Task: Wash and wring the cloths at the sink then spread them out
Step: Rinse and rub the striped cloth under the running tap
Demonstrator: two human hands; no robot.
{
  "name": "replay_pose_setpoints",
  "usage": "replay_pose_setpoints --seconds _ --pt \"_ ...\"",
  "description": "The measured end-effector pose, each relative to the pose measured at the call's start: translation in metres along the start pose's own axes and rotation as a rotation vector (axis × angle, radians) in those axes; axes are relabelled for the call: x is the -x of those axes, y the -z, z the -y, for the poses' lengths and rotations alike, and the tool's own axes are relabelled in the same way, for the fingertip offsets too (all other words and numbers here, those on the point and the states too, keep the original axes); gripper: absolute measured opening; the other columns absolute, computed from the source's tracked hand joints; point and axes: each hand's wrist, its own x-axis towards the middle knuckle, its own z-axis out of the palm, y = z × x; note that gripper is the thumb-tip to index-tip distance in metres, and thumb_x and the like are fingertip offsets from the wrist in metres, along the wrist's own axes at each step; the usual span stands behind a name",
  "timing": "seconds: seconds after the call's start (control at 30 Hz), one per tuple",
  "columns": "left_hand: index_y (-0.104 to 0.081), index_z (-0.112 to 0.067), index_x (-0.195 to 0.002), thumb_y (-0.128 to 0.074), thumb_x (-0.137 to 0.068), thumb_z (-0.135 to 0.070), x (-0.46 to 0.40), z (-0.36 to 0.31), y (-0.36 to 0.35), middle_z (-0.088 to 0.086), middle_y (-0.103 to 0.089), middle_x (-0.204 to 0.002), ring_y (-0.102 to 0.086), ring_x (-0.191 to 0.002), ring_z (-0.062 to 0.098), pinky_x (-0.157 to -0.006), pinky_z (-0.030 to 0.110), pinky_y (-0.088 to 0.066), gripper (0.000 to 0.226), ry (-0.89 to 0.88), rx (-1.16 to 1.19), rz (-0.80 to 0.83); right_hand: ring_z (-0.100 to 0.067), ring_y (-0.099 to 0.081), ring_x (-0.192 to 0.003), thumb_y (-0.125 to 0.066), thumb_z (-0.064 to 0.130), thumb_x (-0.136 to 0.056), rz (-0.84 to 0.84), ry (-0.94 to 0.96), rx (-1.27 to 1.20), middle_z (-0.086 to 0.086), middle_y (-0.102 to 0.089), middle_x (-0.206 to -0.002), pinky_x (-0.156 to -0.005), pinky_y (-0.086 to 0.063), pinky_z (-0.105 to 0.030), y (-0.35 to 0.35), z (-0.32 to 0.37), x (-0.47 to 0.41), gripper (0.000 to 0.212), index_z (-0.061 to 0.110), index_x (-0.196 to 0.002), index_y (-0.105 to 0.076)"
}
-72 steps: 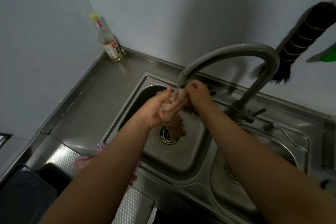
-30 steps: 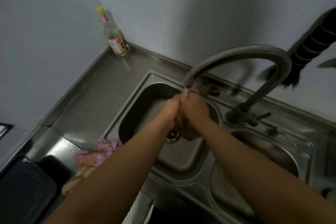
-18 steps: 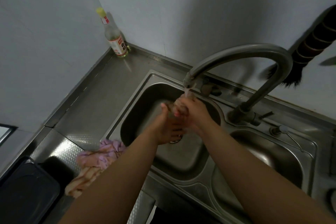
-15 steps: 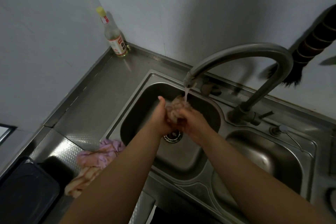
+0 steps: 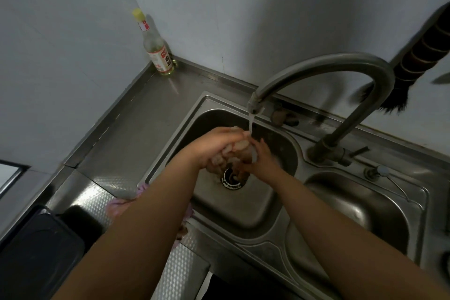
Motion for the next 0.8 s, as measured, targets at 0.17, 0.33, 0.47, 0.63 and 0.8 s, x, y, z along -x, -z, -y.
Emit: replay_pose_setpoints --seconds 0.17,0.33,0.47,0.63,0.8 --pt "-0.066 -0.015 -0.095 -0.072 -0.081 -0.026 0.006 -0.001 0.024 0.019 -0.069 -0.105 -0.067 -0.098 0.033 -0.092 0.044 -0.053 0.019 -0.054 0.12 0.004 0.007 -0.052 -0.042 -0.065 0.005 -0.087 0.11 -0.03 -0.378 0.001 -0.053 -0.071 -0.04 -0.038 -0.008 0.017 0.008 -0.003 0.016 0.014 -0.092 -0.053" --pt "-0.065 -0.015 -0.109 -0.071 -0.083 -0.022 -0.002 0.022 0.04 0.017 -0.07 -0.11 -0.068 -0.101 0.033 -0.092 0.048 -0.052 0.028 -0.039 0.191 -0.139 -0.018 -0.064 -0.071 -0.066 0.027 -0.087 0.256 -0.046 -0.524 -0.012 -0.063 -0.088 -0.048 -0.048 -0.021 0.042 0.015 -0.003 0.032 0.012 -0.111 -0.05" --pt "-0.065 -0.015 -0.105 -0.057 -0.096 -0.019 -0.007 0.025 0.034 0.007 -0.073 -0.094 -0.069 -0.089 0.024 -0.084 0.039 -0.054 0.012 -0.121 0.169 -0.28 -0.019 -0.064 -0.07 -0.064 0.047 -0.083 0.278 -0.044 -0.56 -0.011 -0.065 -0.088 -0.056 -0.051 -0.028 0.051 0.024 -0.001 0.045 0.014 -0.114 -0.06" --pt "-0.066 -0.015 -0.09 -0.044 -0.102 -0.03 -0.003 0.011 0.026 -0.001 -0.073 -0.072 -0.07 -0.069 0.01 -0.063 0.022 -0.055 0.029 -0.154 0.043 -0.331 -0.021 -0.064 -0.068 -0.057 0.033 -0.093 0.191 0.017 -0.41 -0.009 -0.068 -0.084 -0.055 -0.053 -0.029 0.046 0.019 0.002 0.022 0.013 -0.097 -0.066" --pt "-0.067 -0.014 -0.098 -0.05 -0.1 -0.02 -0.007 0.017 0.018 0.006 -0.072 -0.087 -0.07 -0.082 0.019 -0.069 0.029 -0.055 0.018 -0.128 0.035 -0.395 -0.03 -0.066 -0.097 -0.059 0.03 -0.092 -0.024 0.006 -0.735 -0.019 -0.068 -0.107 -0.081 -0.053 -0.042 0.04 0.027 0.003 0.029 0.007 -0.109 -0.063"
